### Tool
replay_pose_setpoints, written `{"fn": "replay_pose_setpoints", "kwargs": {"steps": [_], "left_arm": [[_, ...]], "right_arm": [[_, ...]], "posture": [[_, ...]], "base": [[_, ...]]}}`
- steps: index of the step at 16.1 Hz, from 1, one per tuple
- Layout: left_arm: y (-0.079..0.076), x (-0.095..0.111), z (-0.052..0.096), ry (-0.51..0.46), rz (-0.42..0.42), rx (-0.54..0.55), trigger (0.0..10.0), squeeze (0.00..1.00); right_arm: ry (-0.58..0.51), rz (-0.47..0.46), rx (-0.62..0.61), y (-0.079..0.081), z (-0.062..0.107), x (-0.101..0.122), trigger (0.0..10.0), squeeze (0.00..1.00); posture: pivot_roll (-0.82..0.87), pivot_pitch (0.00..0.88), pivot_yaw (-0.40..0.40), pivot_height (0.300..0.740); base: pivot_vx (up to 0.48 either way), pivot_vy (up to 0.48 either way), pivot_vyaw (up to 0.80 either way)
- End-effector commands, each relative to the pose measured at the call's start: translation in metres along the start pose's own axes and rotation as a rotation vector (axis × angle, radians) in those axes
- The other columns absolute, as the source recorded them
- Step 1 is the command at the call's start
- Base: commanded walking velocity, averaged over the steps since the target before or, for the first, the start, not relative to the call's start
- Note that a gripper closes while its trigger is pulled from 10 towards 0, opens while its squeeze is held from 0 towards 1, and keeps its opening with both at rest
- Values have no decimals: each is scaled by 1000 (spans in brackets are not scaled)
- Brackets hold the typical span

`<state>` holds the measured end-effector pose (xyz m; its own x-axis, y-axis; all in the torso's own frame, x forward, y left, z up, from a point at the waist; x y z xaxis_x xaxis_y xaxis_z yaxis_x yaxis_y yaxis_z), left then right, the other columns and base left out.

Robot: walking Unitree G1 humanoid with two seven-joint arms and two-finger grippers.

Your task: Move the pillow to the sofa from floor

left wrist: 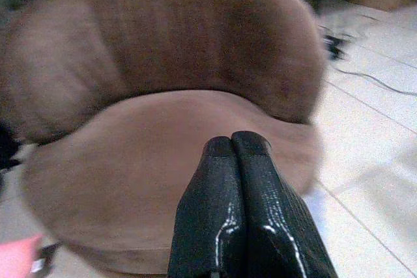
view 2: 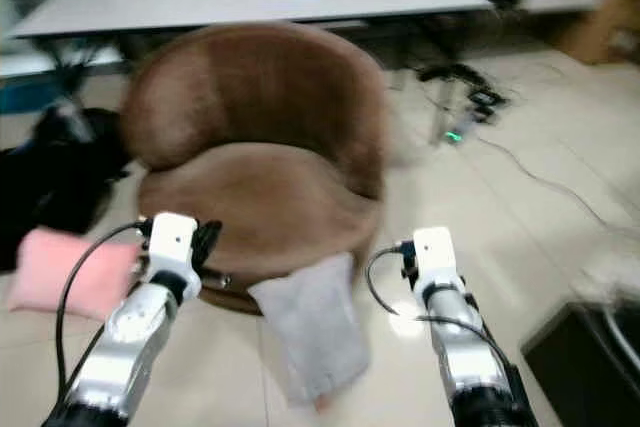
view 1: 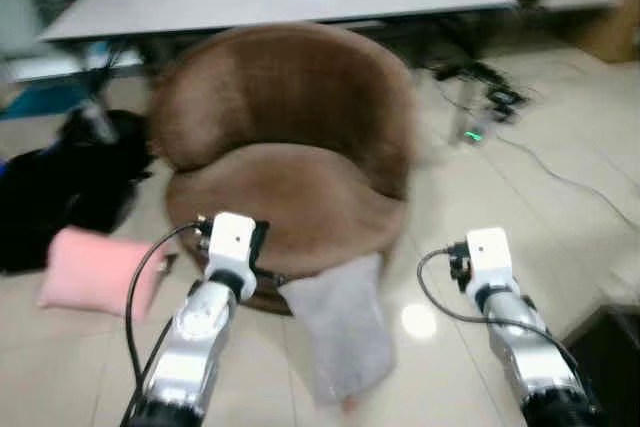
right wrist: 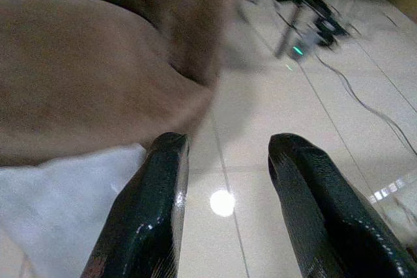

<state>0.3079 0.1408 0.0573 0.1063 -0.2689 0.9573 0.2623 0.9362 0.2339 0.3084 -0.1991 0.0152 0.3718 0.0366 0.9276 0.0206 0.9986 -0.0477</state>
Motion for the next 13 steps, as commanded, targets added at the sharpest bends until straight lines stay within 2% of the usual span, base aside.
{"fn": "replay_pose_setpoints", "kwargs": {"steps": [1,2,13], "left_arm": [[10,1,2,-5,-12,23,10000,0],[10,1,1,-5,-13,21,10000,0],[9,1,1,-8,-12,17,10000,0]], "right_arm": [[-23,-5,25,11,-3,8,10000,0],[-22,-8,20,10,-3,7,10000,0],[-29,-20,7,5,-5,9,10000,0]], "posture": [[21,0,23,740],[21,0,23,740],[19,0,26,740]], "base": [[368,0,800],[368,0,800],[351,0,0]]}}
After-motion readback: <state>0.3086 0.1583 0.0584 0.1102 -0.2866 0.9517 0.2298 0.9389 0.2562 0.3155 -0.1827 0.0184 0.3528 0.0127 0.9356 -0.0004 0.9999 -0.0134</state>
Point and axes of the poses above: a point about 5 cm out from each wrist's last joint towards the gripper, its own z axis pointing back from the gripper into the wrist, its own x axis along the axis of the wrist's last joint, y = z × x, the point moved 3 cm from there along -z, pointing out of the wrist towards the gripper, and after that the axes turned 10 degrees about -z, right-handed, at the moved point
